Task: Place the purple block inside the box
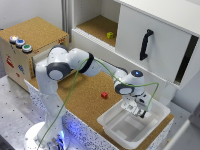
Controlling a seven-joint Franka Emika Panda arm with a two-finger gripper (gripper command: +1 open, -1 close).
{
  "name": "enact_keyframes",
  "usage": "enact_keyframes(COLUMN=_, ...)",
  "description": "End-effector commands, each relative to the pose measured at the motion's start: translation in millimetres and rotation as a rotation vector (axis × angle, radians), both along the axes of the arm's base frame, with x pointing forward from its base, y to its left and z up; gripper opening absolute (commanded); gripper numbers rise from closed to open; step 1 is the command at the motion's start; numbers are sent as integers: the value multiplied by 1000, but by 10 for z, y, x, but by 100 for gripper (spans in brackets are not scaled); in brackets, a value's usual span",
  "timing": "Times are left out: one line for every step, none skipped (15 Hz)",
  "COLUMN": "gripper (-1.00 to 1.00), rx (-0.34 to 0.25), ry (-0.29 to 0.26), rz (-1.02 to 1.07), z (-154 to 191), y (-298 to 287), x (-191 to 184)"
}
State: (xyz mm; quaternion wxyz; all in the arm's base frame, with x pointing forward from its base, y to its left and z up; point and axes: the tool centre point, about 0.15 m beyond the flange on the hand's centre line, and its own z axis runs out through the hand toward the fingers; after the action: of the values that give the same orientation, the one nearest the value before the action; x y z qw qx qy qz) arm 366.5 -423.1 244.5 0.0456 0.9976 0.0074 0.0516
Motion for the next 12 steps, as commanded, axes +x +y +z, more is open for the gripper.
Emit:
enact_keyframes(gripper=100, rx=118, ry=-15, rz=24, z=-62, y=-114, x=218)
enact_keyframes(gripper=100, rx=116, ry=-26, rz=18, z=-39, y=-85, x=220)
enact_keyframes(gripper=100, rx=115, ry=-26, rz=15, z=-20, y=-45, x=214)
enact_keyframes(gripper=100, rx=118, ry=-29, rz=16, z=11, y=-11, x=201)
enact_keyframes(gripper=100, rx=110, ry=-36, rz=24, z=64, y=28, x=189)
enact_keyframes(gripper=100, rx=110, ry=-39, rz=22, z=124, y=54, x=175)
enact_keyframes(gripper=100, rx=110, ry=-61, rz=21, z=252, y=93, x=153)
enact_keyframes(gripper=100, rx=112, ry=-70, rz=26, z=352, y=125, x=137)
enact_keyframes(gripper=100, rx=110, ry=-83, rz=32, z=460, y=162, x=125)
enact_keyframes(gripper=100, rx=100, ry=-82, rz=36, z=585, y=214, x=114)
enact_keyframes(gripper=100, rx=102, ry=-88, rz=49, z=709, y=282, x=103)
enact_keyframes(gripper=100, rx=97, ry=-101, rz=63, z=842, y=370, x=88)
